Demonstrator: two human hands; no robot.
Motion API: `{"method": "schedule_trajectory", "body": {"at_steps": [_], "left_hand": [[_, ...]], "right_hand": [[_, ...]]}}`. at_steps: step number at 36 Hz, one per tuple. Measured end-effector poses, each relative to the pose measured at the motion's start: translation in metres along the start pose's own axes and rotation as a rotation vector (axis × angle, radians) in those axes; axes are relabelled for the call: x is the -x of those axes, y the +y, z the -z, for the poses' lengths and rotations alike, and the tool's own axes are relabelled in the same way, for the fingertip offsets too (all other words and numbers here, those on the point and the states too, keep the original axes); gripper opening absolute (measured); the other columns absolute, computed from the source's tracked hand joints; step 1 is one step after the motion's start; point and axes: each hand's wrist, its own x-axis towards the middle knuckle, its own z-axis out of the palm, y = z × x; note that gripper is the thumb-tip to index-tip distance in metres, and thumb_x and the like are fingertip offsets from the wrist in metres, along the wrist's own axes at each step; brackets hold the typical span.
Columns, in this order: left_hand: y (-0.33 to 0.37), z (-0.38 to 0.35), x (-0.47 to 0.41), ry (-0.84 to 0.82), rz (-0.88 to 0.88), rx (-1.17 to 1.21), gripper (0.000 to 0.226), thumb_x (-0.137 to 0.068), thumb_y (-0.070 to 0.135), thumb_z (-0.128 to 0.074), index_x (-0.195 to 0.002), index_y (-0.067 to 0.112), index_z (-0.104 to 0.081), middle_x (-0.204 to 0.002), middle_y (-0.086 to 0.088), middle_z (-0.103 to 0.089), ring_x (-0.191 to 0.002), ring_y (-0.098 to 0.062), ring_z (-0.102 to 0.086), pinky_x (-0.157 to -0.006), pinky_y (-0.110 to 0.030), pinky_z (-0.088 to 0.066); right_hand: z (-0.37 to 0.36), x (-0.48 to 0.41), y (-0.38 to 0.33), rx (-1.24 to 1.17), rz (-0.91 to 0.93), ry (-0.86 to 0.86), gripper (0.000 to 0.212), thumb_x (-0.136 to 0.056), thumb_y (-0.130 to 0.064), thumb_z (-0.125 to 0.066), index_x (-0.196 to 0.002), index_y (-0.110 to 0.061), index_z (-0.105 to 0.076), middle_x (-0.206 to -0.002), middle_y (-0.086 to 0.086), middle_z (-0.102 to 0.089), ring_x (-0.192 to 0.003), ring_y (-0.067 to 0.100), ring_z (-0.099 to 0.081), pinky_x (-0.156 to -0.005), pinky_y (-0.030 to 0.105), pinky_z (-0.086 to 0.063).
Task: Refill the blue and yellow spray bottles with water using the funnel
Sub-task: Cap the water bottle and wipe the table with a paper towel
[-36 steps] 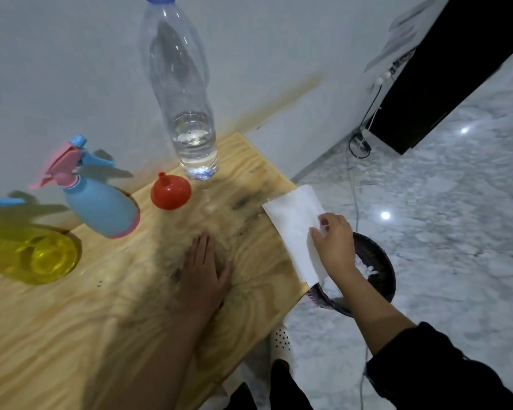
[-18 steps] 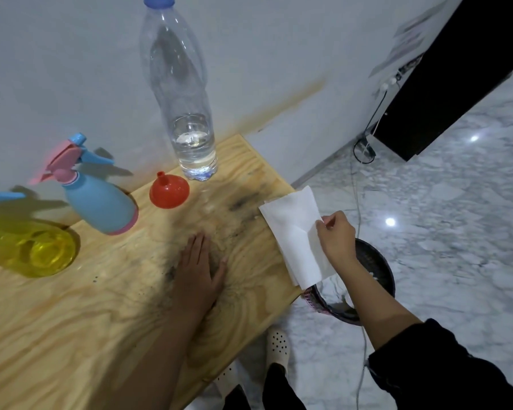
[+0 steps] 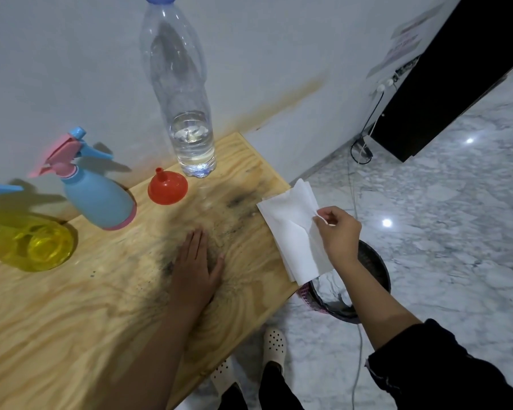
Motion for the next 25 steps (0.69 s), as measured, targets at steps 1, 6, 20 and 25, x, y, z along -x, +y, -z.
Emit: {"method": "schedule_trajectory", "body": {"at_steps": [1, 6, 20, 25], "left_hand": [[0.000, 0.000, 0.000, -0.001, -0.001, 0.001, 0.082, -0.085, 0.063, -0.017, -0.151, 0.015, -0.020, -0.159, -0.001, -0.016, -0.146, -0.016, -0.010, -0.119, -0.042, -0.013], [0.003, 0.004, 0.002, 0.006, -0.020, 0.003, 0.082, -0.085, 0.062, -0.015, -0.150, 0.012, -0.021, -0.158, -0.002, -0.016, -0.146, -0.016, -0.009, -0.119, -0.039, -0.010], [0.007, 0.002, 0.037, 0.026, 0.045, -0.046, 0.080, -0.088, 0.059, -0.015, -0.148, 0.008, -0.026, -0.156, -0.007, -0.025, -0.145, -0.020, -0.018, -0.117, -0.031, -0.002], [0.015, -0.001, 0.054, 0.075, 0.111, -0.059, 0.080, -0.091, 0.060, -0.018, -0.143, 0.002, -0.037, -0.150, -0.015, -0.036, -0.139, -0.031, -0.032, -0.114, -0.045, -0.024]], "right_hand": [[0.000, 0.002, -0.001, -0.001, 0.001, 0.002, 0.007, -0.082, -0.005, -0.067, -0.089, -0.007, -0.069, -0.081, 0.000, -0.064, -0.078, 0.015, -0.060, -0.074, 0.023, -0.047], [0.004, 0.009, -0.009, 0.036, 0.055, 0.009, 0.010, -0.084, -0.007, -0.066, -0.093, -0.006, -0.071, -0.083, -0.003, -0.065, -0.079, 0.011, -0.059, -0.074, 0.019, -0.045], [0.031, -0.009, -0.048, 0.003, 0.222, -0.073, 0.010, -0.085, -0.011, -0.064, -0.093, -0.009, -0.070, -0.085, -0.005, -0.065, -0.082, 0.008, -0.059, -0.074, 0.016, -0.042], [0.040, -0.025, -0.070, 0.009, 0.341, -0.115, 0.007, -0.084, -0.013, -0.063, -0.087, -0.012, -0.069, -0.080, -0.004, -0.065, -0.077, 0.010, -0.059, -0.065, 0.014, -0.041]]}}
